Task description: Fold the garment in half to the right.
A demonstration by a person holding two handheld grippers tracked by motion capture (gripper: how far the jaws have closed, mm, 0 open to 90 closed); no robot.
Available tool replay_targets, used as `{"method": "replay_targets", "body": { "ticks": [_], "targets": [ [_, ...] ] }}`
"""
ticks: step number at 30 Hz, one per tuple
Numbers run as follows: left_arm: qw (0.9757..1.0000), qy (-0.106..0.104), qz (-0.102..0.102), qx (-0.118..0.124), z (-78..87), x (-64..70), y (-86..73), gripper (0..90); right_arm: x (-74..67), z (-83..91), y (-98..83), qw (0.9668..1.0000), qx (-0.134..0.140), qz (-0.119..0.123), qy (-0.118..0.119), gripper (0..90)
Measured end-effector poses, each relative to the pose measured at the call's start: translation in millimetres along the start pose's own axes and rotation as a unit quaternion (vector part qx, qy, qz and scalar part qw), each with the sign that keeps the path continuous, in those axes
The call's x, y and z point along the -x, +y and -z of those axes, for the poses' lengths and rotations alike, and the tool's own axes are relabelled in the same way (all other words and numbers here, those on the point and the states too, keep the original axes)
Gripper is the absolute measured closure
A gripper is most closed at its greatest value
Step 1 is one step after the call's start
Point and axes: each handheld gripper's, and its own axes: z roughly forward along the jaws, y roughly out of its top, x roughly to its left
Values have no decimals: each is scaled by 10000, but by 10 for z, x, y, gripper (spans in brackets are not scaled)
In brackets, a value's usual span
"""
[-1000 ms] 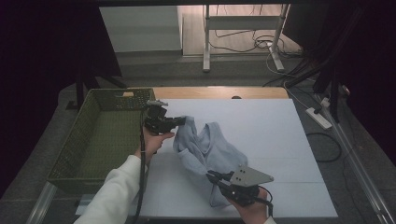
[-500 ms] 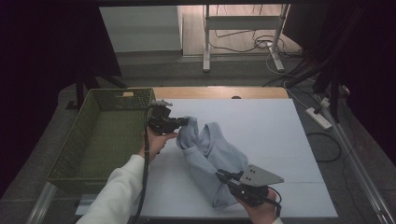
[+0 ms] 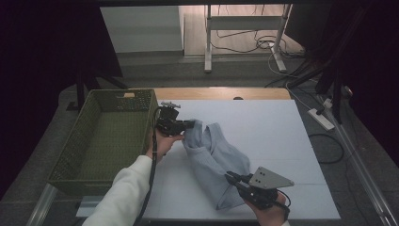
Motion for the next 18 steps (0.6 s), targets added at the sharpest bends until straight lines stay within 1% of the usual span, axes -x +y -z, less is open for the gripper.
{"method": "replay_targets", "body": {
  "ticks": [9,14,18],
  "targets": [
    [10000,-36,35,-6,-48,-3,-7,854,68,58,-56,9999,-81,-87,-105,846],
    [10000,-61,54,40,-81,19,-1,854,88,93,-68,9998,-103,-73,-155,845],
    [9999,-73,42,56,-120,35,8,854,112,126,-96,9996,-138,-123,-206,846]
  ]
}}
